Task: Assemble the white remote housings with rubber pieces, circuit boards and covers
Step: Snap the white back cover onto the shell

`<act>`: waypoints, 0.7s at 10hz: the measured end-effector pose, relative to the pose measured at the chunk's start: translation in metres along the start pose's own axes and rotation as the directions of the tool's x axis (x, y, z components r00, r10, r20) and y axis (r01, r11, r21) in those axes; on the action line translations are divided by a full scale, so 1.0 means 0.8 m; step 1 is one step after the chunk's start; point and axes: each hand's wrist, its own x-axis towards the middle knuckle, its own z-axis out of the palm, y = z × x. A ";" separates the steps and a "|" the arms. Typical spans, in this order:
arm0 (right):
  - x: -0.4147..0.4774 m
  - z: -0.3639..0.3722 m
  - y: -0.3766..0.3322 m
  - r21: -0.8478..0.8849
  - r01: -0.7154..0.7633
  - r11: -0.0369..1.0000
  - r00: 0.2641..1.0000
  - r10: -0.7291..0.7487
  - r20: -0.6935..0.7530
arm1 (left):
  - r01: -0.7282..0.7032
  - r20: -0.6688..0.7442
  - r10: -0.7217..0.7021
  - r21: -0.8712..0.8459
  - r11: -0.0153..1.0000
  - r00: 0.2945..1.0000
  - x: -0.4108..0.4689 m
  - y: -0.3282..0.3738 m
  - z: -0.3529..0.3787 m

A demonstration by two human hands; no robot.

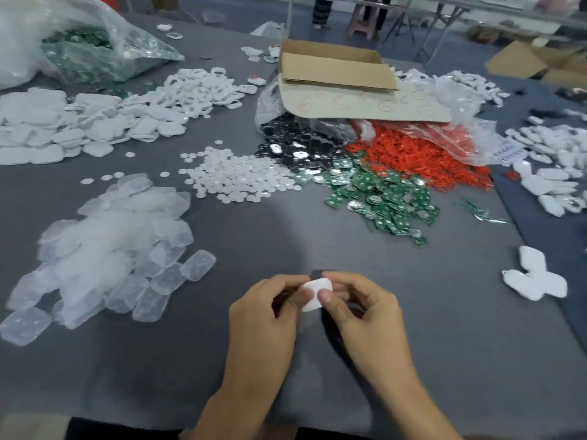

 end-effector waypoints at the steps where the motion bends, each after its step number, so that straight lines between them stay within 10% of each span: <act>1: -0.005 -0.047 0.023 -0.040 -0.024 0.999 0.976 0.014 -0.216 | 0.043 0.111 -0.031 -0.101 0.994 0.993 0.006 0.016 0.060; 5: 0.056 -0.243 0.116 -0.396 -0.417 0.818 0.678 -0.010 -0.735 | -0.665 0.649 0.465 0.086 0.742 0.603 0.032 0.082 0.337; 6: 0.072 -0.267 0.127 -0.312 -0.426 0.849 0.597 0.005 -0.802 | -0.750 0.704 0.472 0.131 0.648 0.530 0.038 0.088 0.357; 7: 0.080 -0.254 0.138 -0.284 -0.336 0.898 0.536 -0.065 -0.842 | -0.608 0.663 0.486 -0.059 0.792 0.569 0.050 0.093 0.335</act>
